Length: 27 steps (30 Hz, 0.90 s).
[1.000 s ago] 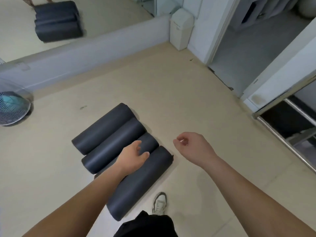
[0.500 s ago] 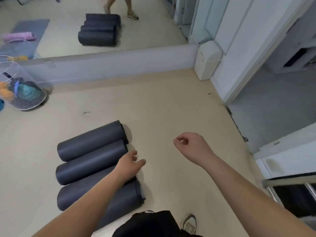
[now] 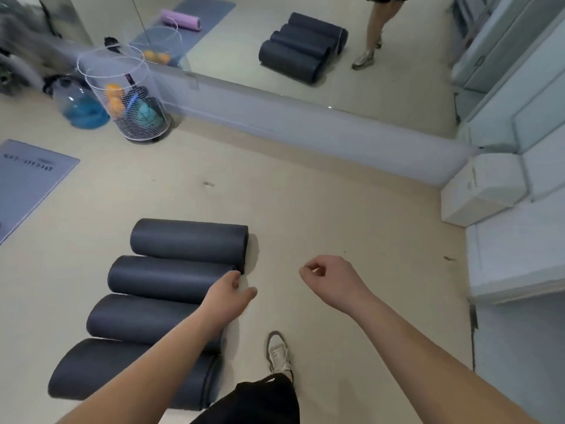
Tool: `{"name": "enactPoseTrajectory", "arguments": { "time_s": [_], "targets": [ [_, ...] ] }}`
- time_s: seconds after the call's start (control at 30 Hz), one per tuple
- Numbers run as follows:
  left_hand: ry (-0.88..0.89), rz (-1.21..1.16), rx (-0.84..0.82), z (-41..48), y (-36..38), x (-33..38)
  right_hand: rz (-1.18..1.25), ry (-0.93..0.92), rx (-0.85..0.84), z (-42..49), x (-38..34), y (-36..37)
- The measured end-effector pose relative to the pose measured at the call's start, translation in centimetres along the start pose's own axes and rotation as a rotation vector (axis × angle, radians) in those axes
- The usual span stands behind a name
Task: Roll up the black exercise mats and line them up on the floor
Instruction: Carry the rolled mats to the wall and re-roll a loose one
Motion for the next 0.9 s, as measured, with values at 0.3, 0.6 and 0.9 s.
{"name": "enactPoseTrajectory", "arguments": {
  "time_s": [0.3, 0.6, 0.9],
  "targets": [
    [-0.082, -0.078, 0.066, 10.9, 1.5, 11.8, -0.05, -0.068, -0.123, 15.8, -1.5, -9.9],
    [-0.232, -0.244, 0.308, 23.2, 2.6, 17.5, -0.197, -0.26, -0.325, 34.6, -3.0, -14.2],
    [-0.433, -0.398, 0.341, 33.2, 6.2, 10.7, -0.323, -0.287, -0.547, 46.0, -1.3, -7.7]
  ]
}}
Point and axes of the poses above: each hand's wrist, its own z-axis towards the middle knuckle, its own y-axis out of the palm, x = y × z, the point moved 3 cm from there along z, towards the middle knuckle, and after that the axes turned 6 degrees about -z, right-handed, at the moved point
